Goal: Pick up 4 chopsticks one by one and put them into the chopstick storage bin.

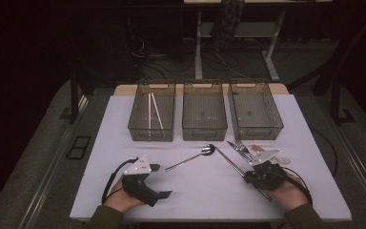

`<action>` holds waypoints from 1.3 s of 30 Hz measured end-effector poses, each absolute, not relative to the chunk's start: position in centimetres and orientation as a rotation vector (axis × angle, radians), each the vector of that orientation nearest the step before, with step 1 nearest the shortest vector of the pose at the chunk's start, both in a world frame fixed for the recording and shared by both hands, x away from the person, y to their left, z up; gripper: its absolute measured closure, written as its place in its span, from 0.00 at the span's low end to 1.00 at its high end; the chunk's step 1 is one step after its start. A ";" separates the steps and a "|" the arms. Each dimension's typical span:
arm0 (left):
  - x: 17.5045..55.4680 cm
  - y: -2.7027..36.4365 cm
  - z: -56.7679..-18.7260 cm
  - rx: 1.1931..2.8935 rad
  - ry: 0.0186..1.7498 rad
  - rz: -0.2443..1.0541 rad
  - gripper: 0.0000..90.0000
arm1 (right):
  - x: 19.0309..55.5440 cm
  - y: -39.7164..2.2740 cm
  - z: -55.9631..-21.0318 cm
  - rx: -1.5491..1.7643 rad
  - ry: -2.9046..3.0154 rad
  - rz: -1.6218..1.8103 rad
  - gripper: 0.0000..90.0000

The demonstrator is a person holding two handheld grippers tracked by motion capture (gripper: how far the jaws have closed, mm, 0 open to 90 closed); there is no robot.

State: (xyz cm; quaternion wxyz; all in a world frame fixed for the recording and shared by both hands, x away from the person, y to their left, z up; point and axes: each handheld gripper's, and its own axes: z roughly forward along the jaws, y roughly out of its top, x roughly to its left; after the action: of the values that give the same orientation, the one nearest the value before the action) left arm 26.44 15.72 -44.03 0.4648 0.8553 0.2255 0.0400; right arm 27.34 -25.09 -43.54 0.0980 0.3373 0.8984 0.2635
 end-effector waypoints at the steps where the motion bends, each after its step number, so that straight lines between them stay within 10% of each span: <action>1: 26.5 15.8 -44.1 2.101 0.556 0.097 0.00 | 27.4 -25.2 -43.5 0.993 2.656 0.772 0.85; 39: 26.7 15.9 -44.2 2.107 0.561 0.102 0.00 | 27.0 -28.7 -43.0 1.041 2.640 0.899 0.92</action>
State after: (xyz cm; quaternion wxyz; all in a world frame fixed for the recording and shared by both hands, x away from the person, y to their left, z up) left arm 26.65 15.85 -44.22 0.4613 0.8564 0.2282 0.0415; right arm 26.99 -28.68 -43.00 0.0825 0.3486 0.8838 0.3009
